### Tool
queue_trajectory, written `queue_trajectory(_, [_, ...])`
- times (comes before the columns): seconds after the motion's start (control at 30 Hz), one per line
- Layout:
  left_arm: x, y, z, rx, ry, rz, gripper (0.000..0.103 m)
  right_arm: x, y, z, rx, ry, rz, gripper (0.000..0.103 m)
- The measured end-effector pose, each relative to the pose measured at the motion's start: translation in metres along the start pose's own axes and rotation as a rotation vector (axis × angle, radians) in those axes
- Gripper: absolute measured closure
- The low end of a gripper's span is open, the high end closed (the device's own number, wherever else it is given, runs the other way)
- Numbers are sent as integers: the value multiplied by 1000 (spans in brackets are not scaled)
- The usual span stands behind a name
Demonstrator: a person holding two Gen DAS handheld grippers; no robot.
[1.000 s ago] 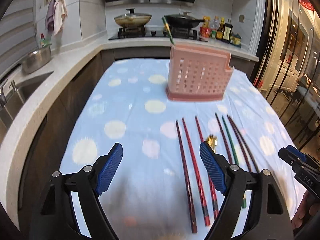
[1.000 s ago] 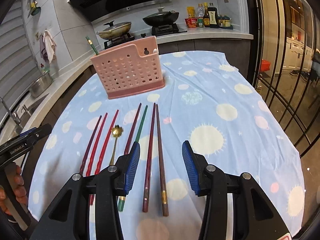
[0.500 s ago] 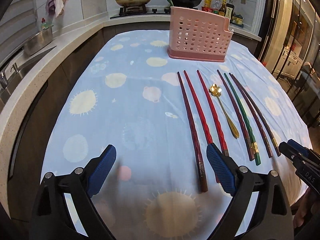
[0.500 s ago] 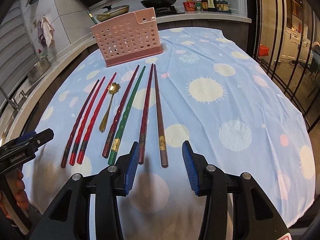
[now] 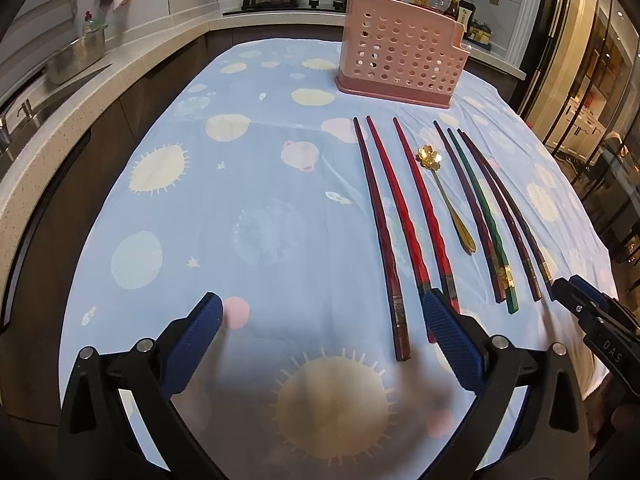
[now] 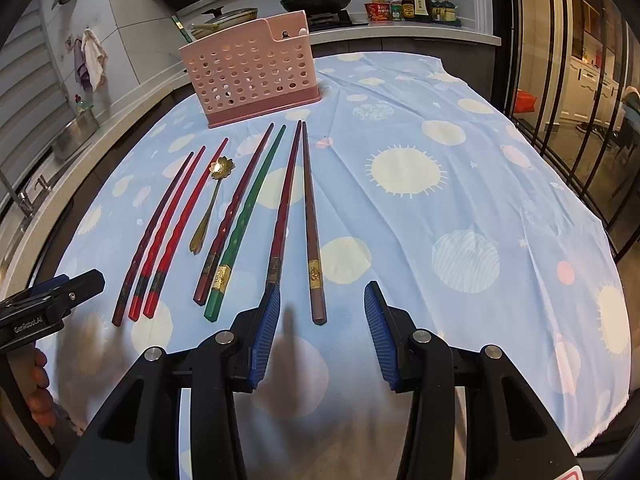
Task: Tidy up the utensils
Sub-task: 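Grasp a dark red chopstick with the left tool while the right tool grasps the brown chopstick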
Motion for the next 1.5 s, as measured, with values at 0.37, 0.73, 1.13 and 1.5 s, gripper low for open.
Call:
queue_trajectory(0.37, [-1, -2, -8, -28, 27, -3, 7, -4, -1, -2, -2, 2, 7, 60])
queue_trajectory(0.73, [-7, -3, -14, -65, 64, -16, 7, -8, 0, -5, -8, 8, 14, 60])
queue_trajectory(1.13, [-18, -4, -12, -60, 67, 2, 8, -13, 4, -2, 15, -11, 12, 67])
queue_trajectory(1.5, [-21, -6, -13, -68, 45, 0, 18, -18, 6, 1, 28, -20, 13, 77])
Point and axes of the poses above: each gripper's, at about its wrist camera, not at the fingertips, and x roughly against the way its jaws point, z to its left, y to its top, the point moved 3 cm from there along -x, roughly the way its jaws point, and after that the axes turned 6 degrees about z, right-handed, at the moved point
